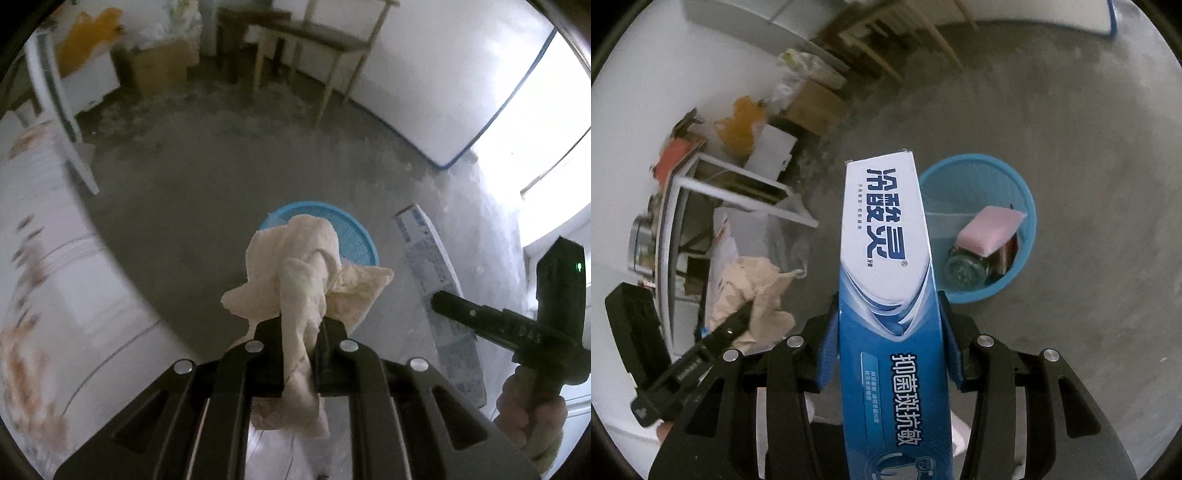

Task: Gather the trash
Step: 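Open both tools over the blue wastebasket to drop box and cloth, then return both tools over the table toward the blue wrapper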

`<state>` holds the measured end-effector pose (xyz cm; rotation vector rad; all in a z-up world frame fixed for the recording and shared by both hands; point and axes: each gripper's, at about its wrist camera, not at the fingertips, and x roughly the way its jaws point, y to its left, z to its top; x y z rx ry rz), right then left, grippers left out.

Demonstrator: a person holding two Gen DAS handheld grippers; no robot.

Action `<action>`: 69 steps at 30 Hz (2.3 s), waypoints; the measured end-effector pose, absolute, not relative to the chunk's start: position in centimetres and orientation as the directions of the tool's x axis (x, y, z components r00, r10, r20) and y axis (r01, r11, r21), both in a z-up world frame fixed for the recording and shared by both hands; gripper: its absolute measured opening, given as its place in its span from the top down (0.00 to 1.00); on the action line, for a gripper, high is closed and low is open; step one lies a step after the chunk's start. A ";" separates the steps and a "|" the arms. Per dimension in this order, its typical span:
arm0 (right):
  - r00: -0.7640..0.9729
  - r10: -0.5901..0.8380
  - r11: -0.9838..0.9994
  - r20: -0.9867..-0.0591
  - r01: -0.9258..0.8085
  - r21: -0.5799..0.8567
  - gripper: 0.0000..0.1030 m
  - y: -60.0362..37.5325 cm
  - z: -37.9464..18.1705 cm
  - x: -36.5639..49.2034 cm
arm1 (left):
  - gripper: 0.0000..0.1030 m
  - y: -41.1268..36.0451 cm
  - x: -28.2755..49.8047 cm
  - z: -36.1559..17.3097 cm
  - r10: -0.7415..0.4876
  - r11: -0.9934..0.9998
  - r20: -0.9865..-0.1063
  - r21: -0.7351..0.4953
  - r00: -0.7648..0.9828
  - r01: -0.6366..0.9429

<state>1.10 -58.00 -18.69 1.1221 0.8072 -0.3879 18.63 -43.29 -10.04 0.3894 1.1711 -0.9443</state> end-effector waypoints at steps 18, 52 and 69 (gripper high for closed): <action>0.605 0.140 0.304 -0.784 0.727 0.615 0.30 -63.2 -25.2 2.9 | 0.36 -48.6 22.1 -13.9 -0.391 0.618 -0.919 -0.218 0.054 0.755; 0.222 0.019 0.726 -0.975 0.667 0.166 1.00 -57.2 -35.8 20.4 | 0.30 -6.5 22.3 -0.1 -0.414 0.849 -0.775 -0.139 0.477 0.510; 0.101 -0.019 0.738 -0.995 0.673 0.054 0.93 -57.2 -41.5 23.4 | 0.30 -2.6 23.4 -1.6 -0.403 0.879 -0.784 -0.188 0.473 0.438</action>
